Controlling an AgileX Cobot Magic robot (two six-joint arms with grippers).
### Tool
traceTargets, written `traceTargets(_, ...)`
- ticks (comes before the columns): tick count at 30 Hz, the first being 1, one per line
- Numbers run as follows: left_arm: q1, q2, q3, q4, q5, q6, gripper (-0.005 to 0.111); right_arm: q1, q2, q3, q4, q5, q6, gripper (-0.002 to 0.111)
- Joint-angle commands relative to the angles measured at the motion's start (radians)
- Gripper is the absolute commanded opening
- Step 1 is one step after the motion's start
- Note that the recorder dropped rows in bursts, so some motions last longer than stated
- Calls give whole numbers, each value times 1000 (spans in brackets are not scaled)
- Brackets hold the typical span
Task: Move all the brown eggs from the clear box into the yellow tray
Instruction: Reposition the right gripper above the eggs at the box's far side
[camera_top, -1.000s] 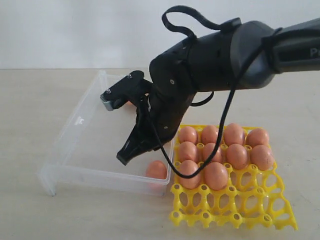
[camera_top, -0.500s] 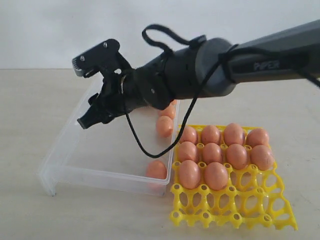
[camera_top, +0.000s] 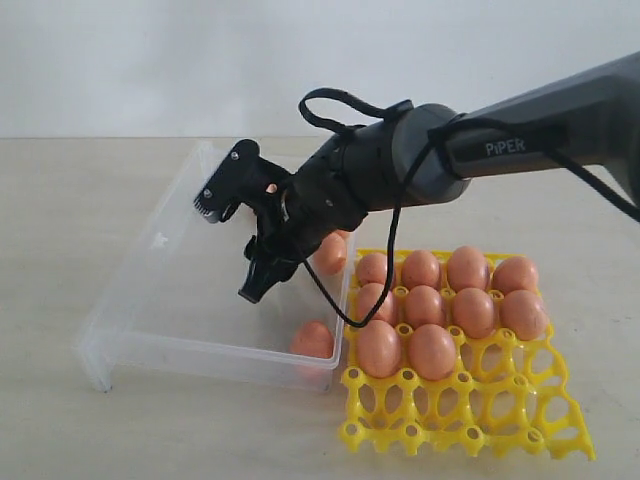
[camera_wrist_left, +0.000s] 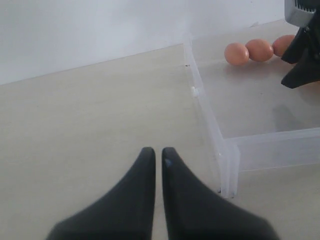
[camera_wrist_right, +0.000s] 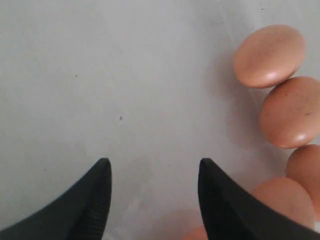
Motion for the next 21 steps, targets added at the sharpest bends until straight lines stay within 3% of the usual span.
traceTargets(1, 4, -4, 4, 0, -4, -11, 4, -5, -25, -39, -57, 14, 21, 46)
traceTargets(6, 4, -4, 4, 0, -4, -11, 4, -27, -15, -95, -81, 43, 46, 46)
traceTargets(14, 4, -4, 4, 0, -4, -11, 4, -54, -5, -115, -306, 249, 198, 46)
traceTargets(21, 4, -4, 4, 0, -4, -11, 4, -54, -1, -115, -304, 189, 198, 46)
